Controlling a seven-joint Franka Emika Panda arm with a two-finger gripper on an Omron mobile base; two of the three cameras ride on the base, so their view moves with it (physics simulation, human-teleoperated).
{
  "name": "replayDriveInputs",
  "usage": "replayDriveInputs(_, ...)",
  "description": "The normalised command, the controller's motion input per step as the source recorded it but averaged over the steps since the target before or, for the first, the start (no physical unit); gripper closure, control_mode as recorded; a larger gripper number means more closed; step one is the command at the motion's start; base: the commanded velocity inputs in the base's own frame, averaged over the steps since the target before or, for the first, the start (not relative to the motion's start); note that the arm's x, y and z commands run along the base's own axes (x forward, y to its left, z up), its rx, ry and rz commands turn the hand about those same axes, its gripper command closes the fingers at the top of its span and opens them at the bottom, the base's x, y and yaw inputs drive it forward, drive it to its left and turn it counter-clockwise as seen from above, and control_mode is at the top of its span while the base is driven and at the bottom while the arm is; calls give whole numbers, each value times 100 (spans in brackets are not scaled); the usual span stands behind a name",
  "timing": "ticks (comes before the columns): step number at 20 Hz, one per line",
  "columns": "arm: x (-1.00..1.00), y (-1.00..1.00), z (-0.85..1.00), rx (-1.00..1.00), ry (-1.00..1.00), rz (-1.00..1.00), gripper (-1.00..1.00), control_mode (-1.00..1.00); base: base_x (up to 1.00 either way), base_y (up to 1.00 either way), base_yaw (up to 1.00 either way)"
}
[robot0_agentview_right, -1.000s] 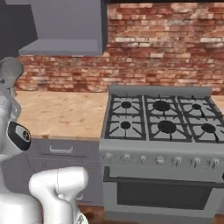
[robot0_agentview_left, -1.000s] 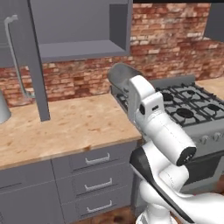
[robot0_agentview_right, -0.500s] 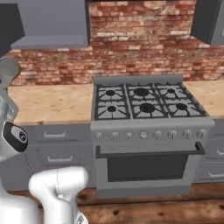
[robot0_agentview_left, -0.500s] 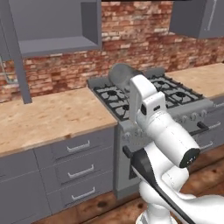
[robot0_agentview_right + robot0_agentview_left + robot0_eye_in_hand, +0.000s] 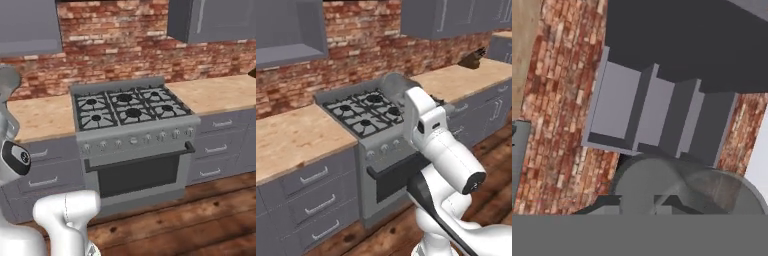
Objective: There is a bowl on the dining counter. Grab a lemon wedge from the fridge and place it in the bowl. Then get the liquor bottle and glass cup from the cabinet and place them next to the bowl.
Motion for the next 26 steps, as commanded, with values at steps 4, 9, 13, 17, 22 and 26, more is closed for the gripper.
replayDriveInputs(4, 0, 0, 0, 0, 0, 0, 100, 100, 0, 36, -69)
replayDriveInputs(9, 0, 0, 0, 0, 0, 0, 100, 100, 0, 31, -86)
replayDriveInputs(13, 0, 0, 0, 0, 0, 0, 100, 100, -3, 28, -86)
replayDriveInputs(17, 0, 0, 0, 0, 0, 0, 100, 100, -53, 15, -78)
replayDriveInputs(22, 0, 0, 0, 0, 0, 0, 100, 100, -90, 1, -63)
replayDriveInputs(26, 0, 0, 0, 0, 0, 0, 100, 100, -94, 17, -50)
